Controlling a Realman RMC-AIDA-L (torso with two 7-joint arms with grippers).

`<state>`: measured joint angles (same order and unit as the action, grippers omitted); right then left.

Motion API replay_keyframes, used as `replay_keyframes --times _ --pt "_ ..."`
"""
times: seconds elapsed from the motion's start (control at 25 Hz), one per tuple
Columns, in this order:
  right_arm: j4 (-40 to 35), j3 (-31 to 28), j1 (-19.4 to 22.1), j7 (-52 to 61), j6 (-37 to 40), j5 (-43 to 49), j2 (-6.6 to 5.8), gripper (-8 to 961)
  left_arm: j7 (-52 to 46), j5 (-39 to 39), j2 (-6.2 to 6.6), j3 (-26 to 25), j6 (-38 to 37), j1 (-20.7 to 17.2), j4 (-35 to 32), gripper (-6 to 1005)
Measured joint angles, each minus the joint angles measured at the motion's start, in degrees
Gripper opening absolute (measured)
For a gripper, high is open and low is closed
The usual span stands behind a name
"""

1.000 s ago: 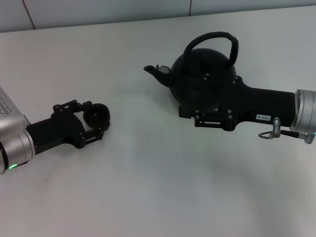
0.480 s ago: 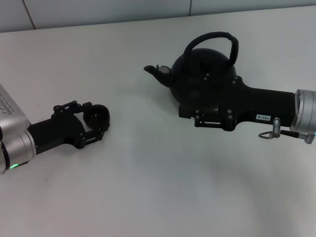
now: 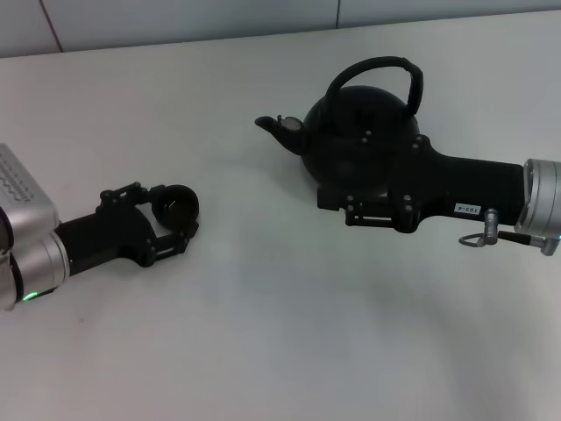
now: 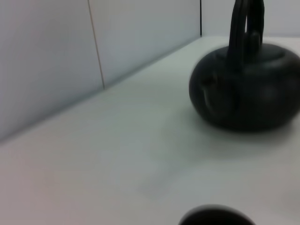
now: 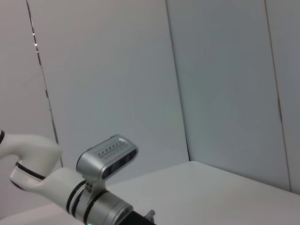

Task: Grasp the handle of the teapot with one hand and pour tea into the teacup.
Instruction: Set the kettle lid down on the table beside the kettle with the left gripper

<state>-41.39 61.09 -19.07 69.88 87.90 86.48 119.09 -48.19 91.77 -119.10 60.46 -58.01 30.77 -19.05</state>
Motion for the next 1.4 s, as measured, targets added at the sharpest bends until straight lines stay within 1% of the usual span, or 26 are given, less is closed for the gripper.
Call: replay_keyframes --times 0.16,0.4,1.16,1.36,1.4 --pt "0.0 -0.04 0.0 0.0 -0.01 0.0 0.0 752 -0.89 -0.05 0.01 -0.07 0.01 -0.06 -0.41 717" --pt "0.14 -0.1 0.0 0.01 -0.02 0.0 0.0 752 -1.71 -0.56 0.1 -0.08 -0.03 -0.23 -0.75 808" --pt "0.18 -0.1 0.0 0.0 -0.11 0.0 0.0 753 -1.73 -0.61 0.31 0.47 -1.65 -0.83 -1.04 808" --pt "0.19 -0.1 0.0 -0.01 -0.23 0.0 0.0 753 -1.85 -0.73 0.36 0.22 -2.05 -1.33 -2.21 808" --pt "0.18 -0.1 0.0 -0.01 -0.37 0.0 0.0 753 -3.35 -0.75 0.37 0.45 -2.8 -2.2 -4.4 808"
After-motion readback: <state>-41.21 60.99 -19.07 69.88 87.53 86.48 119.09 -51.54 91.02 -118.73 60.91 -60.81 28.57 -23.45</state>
